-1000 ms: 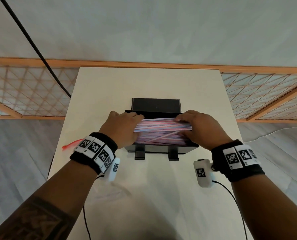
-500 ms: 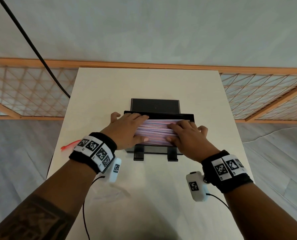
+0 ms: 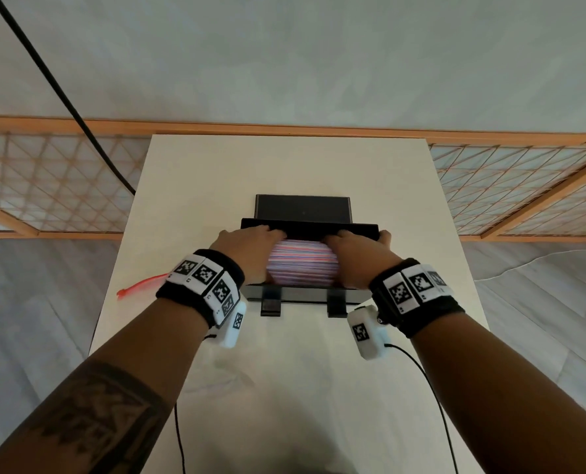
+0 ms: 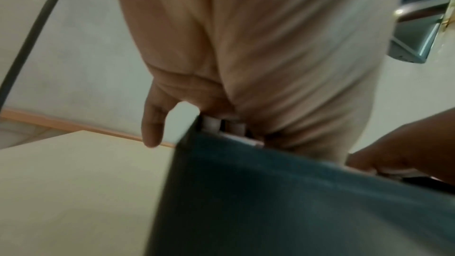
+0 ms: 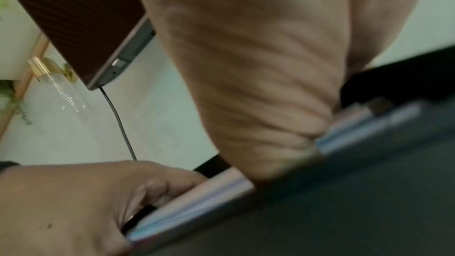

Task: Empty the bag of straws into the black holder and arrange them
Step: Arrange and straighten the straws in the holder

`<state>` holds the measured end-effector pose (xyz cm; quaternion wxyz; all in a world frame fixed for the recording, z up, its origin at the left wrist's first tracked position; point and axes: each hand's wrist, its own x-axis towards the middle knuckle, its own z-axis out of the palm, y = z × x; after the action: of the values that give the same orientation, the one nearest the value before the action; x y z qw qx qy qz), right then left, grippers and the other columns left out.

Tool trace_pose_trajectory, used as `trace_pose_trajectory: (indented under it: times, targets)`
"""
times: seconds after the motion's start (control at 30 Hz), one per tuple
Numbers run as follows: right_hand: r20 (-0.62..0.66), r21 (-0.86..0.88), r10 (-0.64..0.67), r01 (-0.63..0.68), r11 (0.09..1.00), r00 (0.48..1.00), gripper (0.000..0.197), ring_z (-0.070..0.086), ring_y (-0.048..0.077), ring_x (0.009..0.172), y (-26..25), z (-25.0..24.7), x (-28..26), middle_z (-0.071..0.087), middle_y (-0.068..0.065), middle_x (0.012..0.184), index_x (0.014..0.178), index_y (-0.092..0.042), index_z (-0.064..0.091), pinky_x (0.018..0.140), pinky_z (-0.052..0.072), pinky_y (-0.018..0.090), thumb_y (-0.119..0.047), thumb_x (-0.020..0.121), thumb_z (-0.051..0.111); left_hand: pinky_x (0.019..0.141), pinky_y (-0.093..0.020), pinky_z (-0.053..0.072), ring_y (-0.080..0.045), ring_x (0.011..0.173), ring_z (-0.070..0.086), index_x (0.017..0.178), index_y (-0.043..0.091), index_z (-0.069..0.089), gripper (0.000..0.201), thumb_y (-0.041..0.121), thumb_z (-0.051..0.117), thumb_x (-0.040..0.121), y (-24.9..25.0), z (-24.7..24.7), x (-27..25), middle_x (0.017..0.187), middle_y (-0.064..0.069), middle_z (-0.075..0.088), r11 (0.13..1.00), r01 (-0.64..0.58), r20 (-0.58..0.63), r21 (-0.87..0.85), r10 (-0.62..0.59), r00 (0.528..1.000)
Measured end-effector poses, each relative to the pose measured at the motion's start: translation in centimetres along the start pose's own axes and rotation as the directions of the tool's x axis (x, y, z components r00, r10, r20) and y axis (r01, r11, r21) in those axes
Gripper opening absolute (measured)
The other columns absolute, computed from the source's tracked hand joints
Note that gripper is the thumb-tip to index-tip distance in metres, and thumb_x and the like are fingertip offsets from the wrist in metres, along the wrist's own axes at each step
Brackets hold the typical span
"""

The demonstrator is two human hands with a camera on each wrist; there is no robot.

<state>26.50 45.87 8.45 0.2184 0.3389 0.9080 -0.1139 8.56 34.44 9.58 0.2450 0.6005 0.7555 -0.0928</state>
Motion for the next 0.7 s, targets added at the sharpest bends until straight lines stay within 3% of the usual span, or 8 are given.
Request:
trace_pose_trajectory:
  times: [0.1,0.17,0.3,0.4,0.5,0.57,0.6,0.7]
  targets:
    - [-0.042,-0.007,0.029,-0.030,1.000,0.999,0.048,0.064,0.022,0.101,-0.3,0.3,-0.1,0.056,-0.004,0.112,0.121,-0.029,0.052,0.098,0.028,0.055,-0.031,0.075,0.069,0.075,-0.037,0.050,-0.026,0.102,0.066,0.128,0.032,0.052,0.054,0.040,0.074,0.080,0.1,0.5,0.1,0.115,0.003,0.061,1.000,-0.011,-0.036,0.019,0.012,0.999]
    - [-0.138,0.012,0.046,-0.045,0.999,0.989,0.043,0.064,0.022,0.101,-0.2,0.4,-0.4,0.058,-0.005,0.107,0.117,-0.029,0.053,0.093,0.036,0.049,-0.028,0.076,0.067,0.074,-0.037,0.050,-0.026,0.099,0.065,0.127,0.029,0.052,0.048,0.033,0.069,0.083,-0.1,0.7,-0.3,0.115,0.002,0.063,0.999,-0.011,-0.128,0.031,0.015,0.992]
    - [-0.320,0.118,0.086,-0.051,0.992,0.944,0.053,0.062,0.020,0.106,0.3,0.5,-1.6,0.061,-0.010,0.110,0.123,-0.038,0.054,0.086,0.043,0.039,-0.036,0.072,0.069,0.084,-0.040,0.054,-0.022,0.116,0.059,0.142,0.029,0.046,0.062,0.036,0.071,0.085,-0.4,1.1,-1.2,0.132,0.004,0.058,0.989,-0.035,-0.288,-0.141,-0.007,0.958]
    - [-0.348,0.283,0.118,-0.016,0.959,0.930,0.069,0.058,0.014,0.115,0.6,0.8,-2.8,0.058,-0.013,0.125,0.132,-0.039,0.049,0.097,0.044,0.043,-0.063,0.070,0.070,0.097,-0.044,0.053,-0.019,0.130,0.052,0.151,0.027,0.038,0.078,0.056,0.068,0.085,-0.8,2.0,-2.0,0.148,0.004,0.046,0.965,-0.068,-0.286,-0.255,-0.008,0.958]
    - [-0.334,0.307,0.138,-0.031,0.951,0.933,0.083,0.044,0.013,0.134,0.4,1.8,-4.6,0.043,-0.011,0.146,0.143,-0.034,0.036,0.108,0.038,0.053,-0.081,0.076,0.048,0.114,-0.048,0.039,-0.019,0.150,0.032,0.159,0.022,0.022,0.092,0.081,0.022,0.088,-0.7,3.2,-3.2,0.166,0.002,0.025,0.993,-0.024,-0.258,-0.111,-0.005,0.966]
    - [-0.302,0.237,0.124,-0.051,0.970,0.945,0.093,0.028,0.013,0.146,-0.1,3.1,-5.8,0.029,-0.007,0.158,0.151,-0.028,0.027,0.113,0.030,0.058,-0.086,0.079,0.028,0.123,-0.055,0.021,-0.015,0.159,0.004,0.162,0.021,0.006,0.107,0.081,-0.019,0.077,0.1,4.1,-4.0,0.172,0.004,0.003,1.000,0.024,-0.176,-0.014,-0.026,0.984]
    - [-0.280,0.192,0.110,-0.056,0.980,0.954,0.098,0.021,0.014,0.150,-0.4,3.7,-6.1,0.023,-0.004,0.162,0.154,-0.025,0.022,0.115,0.025,0.058,-0.087,0.079,0.018,0.124,-0.057,0.014,-0.013,0.159,-0.005,0.163,0.020,0.002,0.113,0.079,-0.031,0.072,0.5,4.5,-4.2,0.172,0.005,-0.004,0.999,0.038,-0.152,0.005,-0.037,0.988]
    - [-0.262,0.108,0.104,-0.077,0.991,0.959,0.102,0.021,0.016,0.151,-0.7,5.0,-6.1,0.019,0.001,0.165,0.156,-0.023,0.021,0.117,0.018,0.055,-0.088,0.078,0.009,0.125,-0.057,0.007,-0.012,0.158,-0.008,0.163,0.019,0.004,0.111,0.075,-0.031,0.074,1.3,5.1,-4.0,0.172,0.004,-0.005,0.998,0.070,-0.120,0.009,-0.068,0.990]
